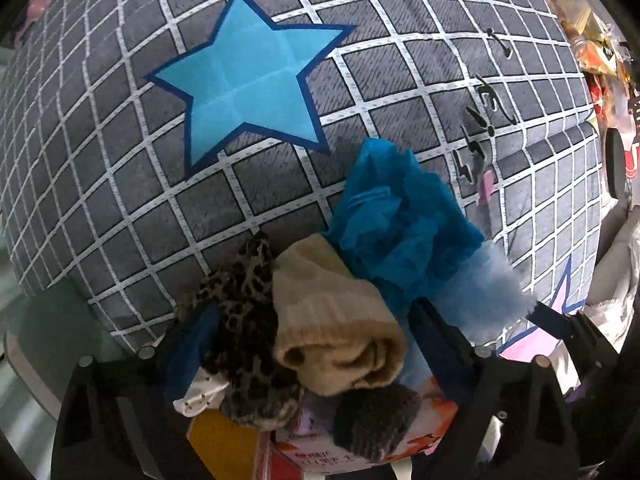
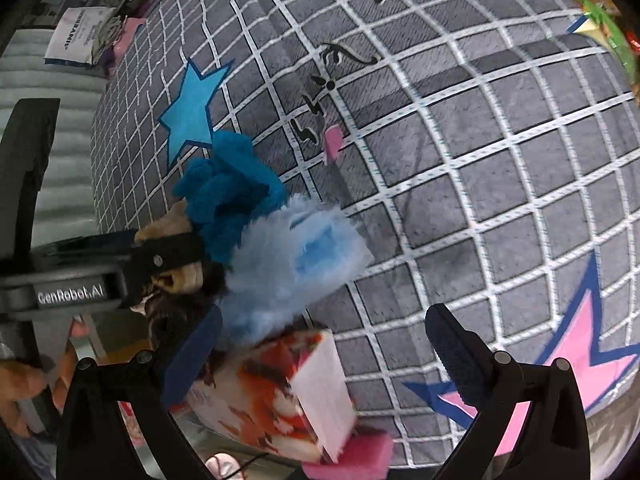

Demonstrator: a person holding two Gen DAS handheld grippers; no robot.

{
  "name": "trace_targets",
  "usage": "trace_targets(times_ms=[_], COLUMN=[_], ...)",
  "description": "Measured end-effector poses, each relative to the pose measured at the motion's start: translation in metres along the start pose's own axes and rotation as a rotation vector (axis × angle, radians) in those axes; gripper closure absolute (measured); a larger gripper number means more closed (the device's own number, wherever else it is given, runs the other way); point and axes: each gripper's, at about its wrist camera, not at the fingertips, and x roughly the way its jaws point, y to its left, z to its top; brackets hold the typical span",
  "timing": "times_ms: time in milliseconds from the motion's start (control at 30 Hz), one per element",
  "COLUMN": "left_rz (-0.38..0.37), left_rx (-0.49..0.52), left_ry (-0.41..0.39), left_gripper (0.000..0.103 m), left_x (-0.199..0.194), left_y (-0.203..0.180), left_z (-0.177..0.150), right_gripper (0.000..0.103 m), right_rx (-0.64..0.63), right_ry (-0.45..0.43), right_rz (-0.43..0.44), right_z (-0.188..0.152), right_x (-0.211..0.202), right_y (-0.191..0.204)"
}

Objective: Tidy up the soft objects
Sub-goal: 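Grasp the light-blue fluffy plush with the right tool while the left tool grasps the beige sock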

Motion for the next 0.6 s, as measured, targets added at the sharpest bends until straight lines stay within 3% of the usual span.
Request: trace_targets(times_ms=[33, 133, 200, 267, 300, 400, 600], left_rz=[-0.009, -0.048, -0.089, -0.109, -0.111, -0.139, -0.186], left_rx=[0.006, 0.005, 0.006, 0.007, 0.005, -0.025, -0.085], left_ry=[0.001, -0.008, -0.026, -0.040, -0.052, -0.110, -0.267], left_gripper=[0.012, 0.030, 0.050, 0.058, 0.061, 0.066, 0.068], left_x=[0.001, 0.002, 0.002, 0.000, -0.003, -0.018, -0.065], left_y=[0.000, 0.000, 0.004, 0.006, 0.005, 0.009, 0.027], left_z=[0.001, 0.004, 0.004, 0.004, 0.004, 0.006, 0.009], right_gripper=[0.000, 0.001, 0.019, 0.061, 0.065, 0.071, 0.071], right_rx=[0.001, 0.006, 0.000, -0.017, -0.020, -0.006, 0.011], right_ry=[0.010, 0.022, 0.017, 0.026, 0.035, 0.036, -0.043], right_rz=[0.005, 0.017, 0.025, 0.040, 0.053, 0.080, 0.082], right_z=[0.003, 0.008, 0.011, 0.014, 0.015, 0.015, 0.018], right_x=[0.005, 0.016, 0.019, 0.026, 0.028, 0.027, -0.004], right_y=[0.001, 0.003, 0.006, 0.011, 0.012, 0.008, -0.012])
